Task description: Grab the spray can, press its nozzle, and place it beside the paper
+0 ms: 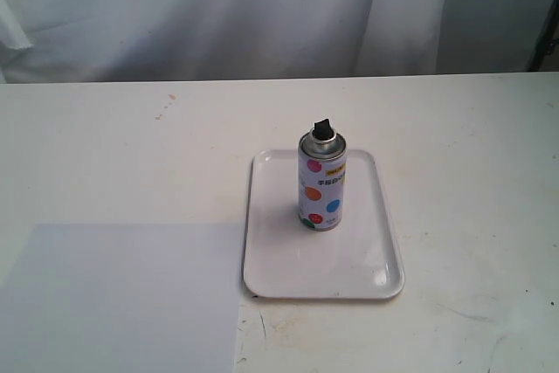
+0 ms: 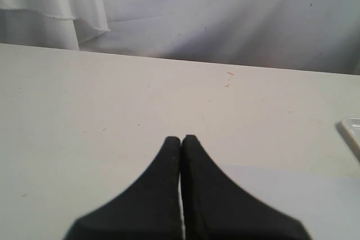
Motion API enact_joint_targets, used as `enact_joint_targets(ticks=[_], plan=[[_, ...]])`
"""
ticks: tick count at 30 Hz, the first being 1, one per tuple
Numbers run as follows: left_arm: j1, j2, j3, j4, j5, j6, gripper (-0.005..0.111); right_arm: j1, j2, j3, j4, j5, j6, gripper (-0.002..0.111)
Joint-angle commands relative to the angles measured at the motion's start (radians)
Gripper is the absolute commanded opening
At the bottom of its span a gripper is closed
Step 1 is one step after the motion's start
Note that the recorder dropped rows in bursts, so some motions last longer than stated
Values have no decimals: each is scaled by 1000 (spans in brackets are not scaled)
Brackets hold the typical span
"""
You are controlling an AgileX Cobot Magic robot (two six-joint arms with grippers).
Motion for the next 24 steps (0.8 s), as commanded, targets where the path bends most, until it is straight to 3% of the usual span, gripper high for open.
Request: enact_joint_targets(ticks=[1, 7, 10, 16, 24], plan=[[-5, -4, 5, -10, -6, 0, 0, -11, -35, 77, -323, 85, 237, 0], [-5, -4, 5, -10, -6, 0, 0, -64, -59, 112, -1102, 223, 860, 0], [-5, -4, 5, -10, -6, 0, 0, -100, -85, 112, -1337, 332, 1024, 0], [-5, -4, 5, -10, -6, 0, 0, -221, -182, 112, -1621, 512, 1283, 0], [-5, -4, 5, -10, -6, 0, 0, -254, -228, 112, -1671, 583, 1305, 0]])
